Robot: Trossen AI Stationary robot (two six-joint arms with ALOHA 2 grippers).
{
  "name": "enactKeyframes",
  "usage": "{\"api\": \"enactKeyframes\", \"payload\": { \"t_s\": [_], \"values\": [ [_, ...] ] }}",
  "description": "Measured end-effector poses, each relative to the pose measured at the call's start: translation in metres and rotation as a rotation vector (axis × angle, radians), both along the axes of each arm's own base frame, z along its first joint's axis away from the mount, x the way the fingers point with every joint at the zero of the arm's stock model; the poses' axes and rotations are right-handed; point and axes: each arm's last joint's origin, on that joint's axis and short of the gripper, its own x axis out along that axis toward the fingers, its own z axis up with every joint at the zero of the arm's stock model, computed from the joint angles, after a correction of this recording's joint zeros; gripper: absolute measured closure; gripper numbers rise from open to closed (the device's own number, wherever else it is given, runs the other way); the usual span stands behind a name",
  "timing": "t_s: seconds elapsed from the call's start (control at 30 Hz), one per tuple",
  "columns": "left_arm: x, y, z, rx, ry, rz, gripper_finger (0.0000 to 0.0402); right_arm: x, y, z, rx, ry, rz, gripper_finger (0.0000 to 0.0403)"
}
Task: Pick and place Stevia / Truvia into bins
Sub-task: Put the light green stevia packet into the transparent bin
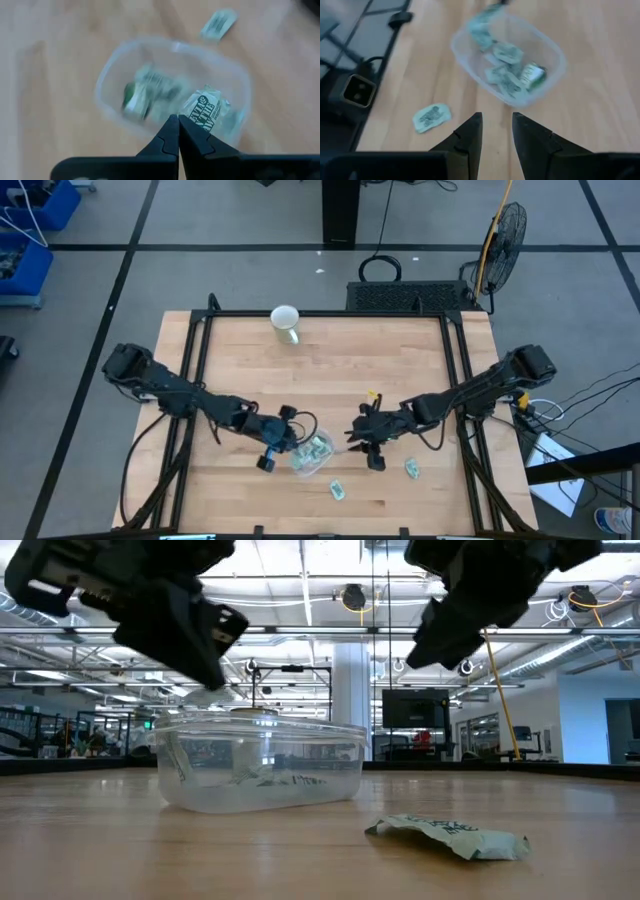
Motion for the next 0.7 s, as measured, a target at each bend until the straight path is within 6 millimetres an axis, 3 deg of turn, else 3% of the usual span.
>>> {"api": "enactKeyframes", "payload": {
  "t_s": [0.17, 0.37, 0.7],
  "values": [
    [0.014, -0.003, -0.018, -0.034, 0.004, -0.033, 0.039, -0.011, -0.007, -0.003, 0.007, -0.002, -0.126, 0.0303],
    [0.024, -0.006, -0.038, -0.003, 0.067, -0.014, 0.0363, -0.014, -0.007, -0.01, 0.054, -0.021, -0.156, 0.0303],
    [0.034, -0.007, -0.029, 0.047, 0.024, 0.027, 0.0321, -0.019, -0.001, -0.019, 0.049, -0.043, -0.12, 0.0305]
  ]
}}
